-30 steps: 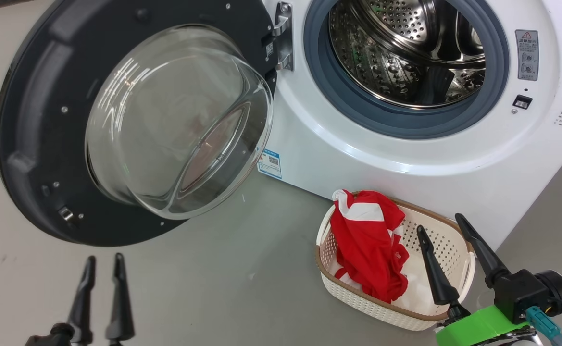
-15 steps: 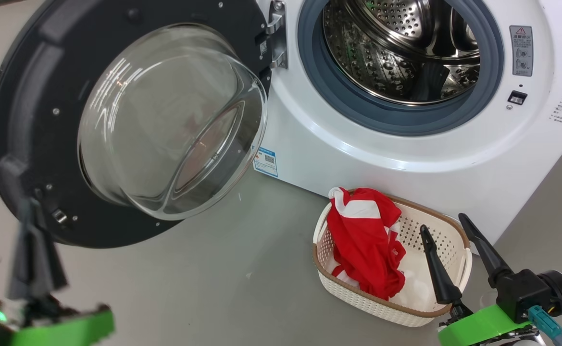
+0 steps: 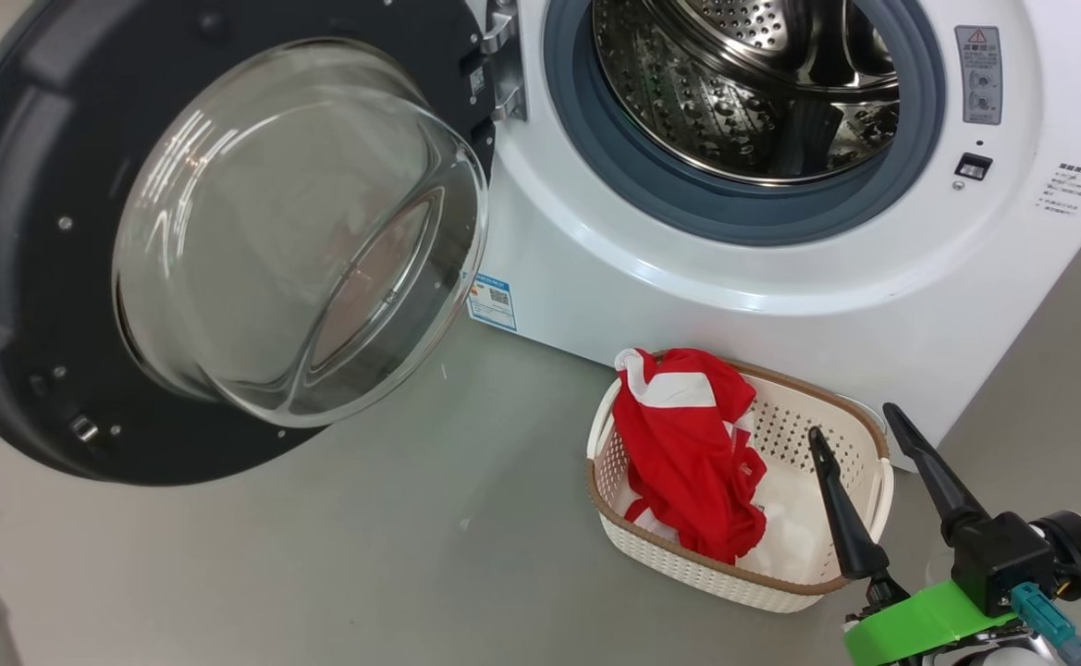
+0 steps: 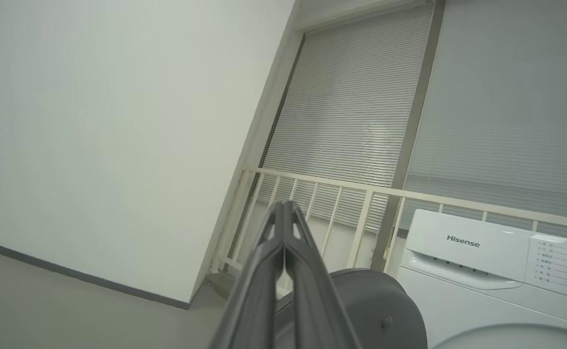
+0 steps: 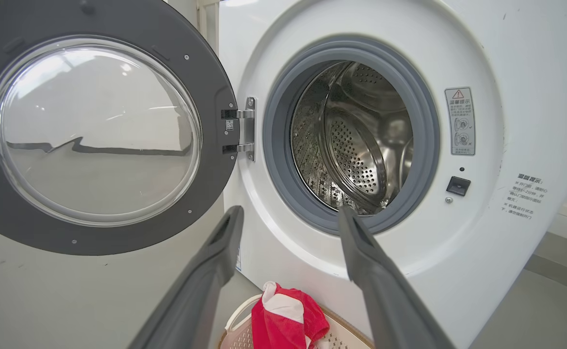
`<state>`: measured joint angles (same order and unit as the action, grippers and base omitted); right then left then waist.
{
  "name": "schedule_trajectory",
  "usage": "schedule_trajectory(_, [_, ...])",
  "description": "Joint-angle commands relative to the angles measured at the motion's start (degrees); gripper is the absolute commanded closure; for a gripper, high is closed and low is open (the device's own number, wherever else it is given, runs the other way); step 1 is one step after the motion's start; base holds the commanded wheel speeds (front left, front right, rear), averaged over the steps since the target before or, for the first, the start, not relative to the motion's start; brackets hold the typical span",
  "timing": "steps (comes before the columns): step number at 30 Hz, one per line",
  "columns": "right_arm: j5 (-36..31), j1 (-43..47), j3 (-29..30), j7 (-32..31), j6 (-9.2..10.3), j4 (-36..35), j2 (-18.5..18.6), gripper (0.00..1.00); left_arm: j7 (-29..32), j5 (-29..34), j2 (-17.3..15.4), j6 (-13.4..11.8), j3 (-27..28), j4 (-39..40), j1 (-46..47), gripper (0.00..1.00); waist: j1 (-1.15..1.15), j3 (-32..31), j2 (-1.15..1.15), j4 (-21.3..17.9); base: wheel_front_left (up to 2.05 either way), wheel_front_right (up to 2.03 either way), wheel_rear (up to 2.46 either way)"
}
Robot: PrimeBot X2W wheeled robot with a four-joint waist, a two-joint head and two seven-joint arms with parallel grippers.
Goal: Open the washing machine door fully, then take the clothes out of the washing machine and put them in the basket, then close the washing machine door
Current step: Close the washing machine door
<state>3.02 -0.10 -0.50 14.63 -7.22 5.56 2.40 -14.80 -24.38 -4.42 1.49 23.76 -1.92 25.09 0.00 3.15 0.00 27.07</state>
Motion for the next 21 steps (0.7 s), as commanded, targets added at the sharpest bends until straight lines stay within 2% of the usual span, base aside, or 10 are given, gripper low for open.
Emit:
schedule_trajectory(1, [-0.4, -2.2, -1.2, 0.2, -0.26, -1.3, 0.5, 0.0, -0.2, -1.6, -2.9, 0.7, 2.4, -1.2, 3.2, 1.0, 0.0, 0.0, 0.0, -0.2, 0.0, 0.0, 0.0])
schedule_trajectory(8, [-0.7, -2.2, -1.1, -0.1, -0.26, -1.6, 0.5, 0.0, 4.5, -12.6, -6.8, 1.8, 7.5, -17.6, 15.0, 1.0, 0.0, 0.0, 0.0, -1.0, 0.0, 0.0, 0.0])
schedule_trajectory(10, [-0.7, -2.2, -1.2, -0.2, -0.26, -1.6, 0.5, 0.0, 5.6, -14.1, -7.4, 1.7, 8.3, -19.7, 16.5, 1.0, 0.0, 0.0, 0.0, -1.1, 0.0, 0.0, 0.0])
schedule_trajectory(14, [-1.0, -2.1, -1.5, -0.5, -0.26, -1.8, 0.5, 0.0, 12.0, -19.6, -10.3, 1.1, 10.6, -28.2, 21.8, 1.0, 0.0, 0.2, 0.0, -1.7, 0.0, 0.0, 0.0])
schedule_trajectory(20, [-1.5, -2.2, -1.9, -1.2, -0.26, -2.4, 0.5, 0.0, 21.7, -24.4, -15.6, -1.2, 12.7, -40.4, 27.2, 1.0, 0.0, 0.4, 0.0, -2.9, 0.0, 0.0, 0.0])
schedule_trajectory(21, [-1.7, -2.2, -2.0, -1.4, -0.26, -2.5, 0.5, 0.0, 24.8, -25.6, -16.8, -1.7, 13.1, -43.5, 28.2, 1.0, 0.0, 0.4, 0.0, -3.3, 0.0, 0.0, 0.0])
